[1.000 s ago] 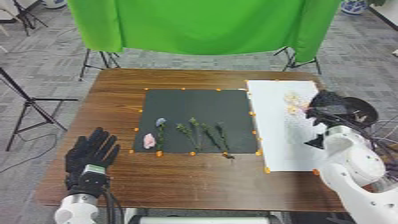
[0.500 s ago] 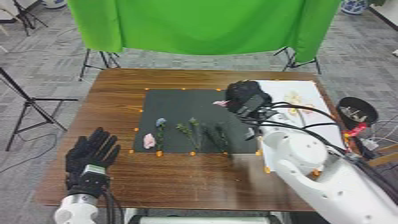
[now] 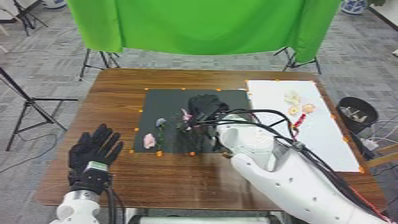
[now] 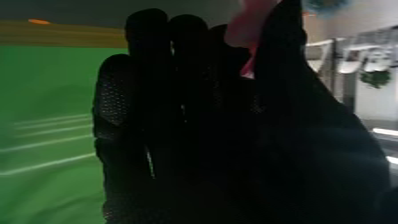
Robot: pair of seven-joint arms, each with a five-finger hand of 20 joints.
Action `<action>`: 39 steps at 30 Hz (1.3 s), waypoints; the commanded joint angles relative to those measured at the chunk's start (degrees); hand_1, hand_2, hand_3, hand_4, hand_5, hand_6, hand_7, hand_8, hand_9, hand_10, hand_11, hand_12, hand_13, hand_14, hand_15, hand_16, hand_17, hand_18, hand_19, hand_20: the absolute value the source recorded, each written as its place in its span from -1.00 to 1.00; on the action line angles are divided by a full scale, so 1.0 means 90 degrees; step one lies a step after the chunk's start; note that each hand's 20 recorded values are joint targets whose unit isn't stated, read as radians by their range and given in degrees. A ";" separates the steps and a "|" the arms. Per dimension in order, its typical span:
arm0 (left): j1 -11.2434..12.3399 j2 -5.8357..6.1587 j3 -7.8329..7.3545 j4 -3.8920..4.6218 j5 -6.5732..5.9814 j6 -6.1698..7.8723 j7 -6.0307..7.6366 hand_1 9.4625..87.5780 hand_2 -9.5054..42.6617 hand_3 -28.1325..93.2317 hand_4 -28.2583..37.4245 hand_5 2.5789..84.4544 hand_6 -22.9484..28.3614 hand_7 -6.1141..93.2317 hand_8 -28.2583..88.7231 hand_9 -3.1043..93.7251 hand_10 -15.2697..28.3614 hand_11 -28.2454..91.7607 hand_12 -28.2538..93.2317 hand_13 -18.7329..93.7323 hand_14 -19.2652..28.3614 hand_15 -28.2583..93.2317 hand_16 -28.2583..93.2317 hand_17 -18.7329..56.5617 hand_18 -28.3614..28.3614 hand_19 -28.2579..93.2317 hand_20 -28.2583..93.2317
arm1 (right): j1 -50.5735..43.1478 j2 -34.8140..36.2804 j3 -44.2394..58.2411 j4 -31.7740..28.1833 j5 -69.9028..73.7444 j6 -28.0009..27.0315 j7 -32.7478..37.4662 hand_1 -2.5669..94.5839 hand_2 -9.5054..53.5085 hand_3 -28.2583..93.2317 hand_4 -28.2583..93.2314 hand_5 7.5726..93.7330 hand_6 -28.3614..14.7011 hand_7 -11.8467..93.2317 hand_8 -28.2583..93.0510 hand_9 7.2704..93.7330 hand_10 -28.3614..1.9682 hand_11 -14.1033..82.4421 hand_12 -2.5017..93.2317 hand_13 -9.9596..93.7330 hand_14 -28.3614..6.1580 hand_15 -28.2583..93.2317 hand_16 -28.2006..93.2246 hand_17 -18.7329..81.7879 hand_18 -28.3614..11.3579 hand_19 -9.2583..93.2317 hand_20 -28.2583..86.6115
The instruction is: Arrange flowers
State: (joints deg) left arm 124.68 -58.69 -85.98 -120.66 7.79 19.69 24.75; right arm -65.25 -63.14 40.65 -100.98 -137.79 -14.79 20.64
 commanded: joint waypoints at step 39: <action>-0.0055 -0.0024 0.0017 0.0058 -0.0098 -0.0091 -0.0156 -0.52 0.10 0.68 -1.00 -0.02 0.28 -0.44 -0.70 -0.23 0.43 -0.01 -0.37 -0.22 0.51 0.24 -0.70 -0.69 0.52 0.13 -0.38 | 0.0128 -0.0216 0.0345 0.0139 0.0073 -0.0196 0.0498 -0.10 -0.51 0.67 -1.00 0.10 0.21 -0.50 -0.74 0.15 0.03 -0.49 -0.69 0.06 -0.17 -0.11 -0.26 -0.25 -0.59 0.43 -0.06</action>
State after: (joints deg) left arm 124.57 -58.77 -86.32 -120.48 6.83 19.53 24.09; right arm -66.89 -62.17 45.95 -102.73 -135.14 -18.57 26.05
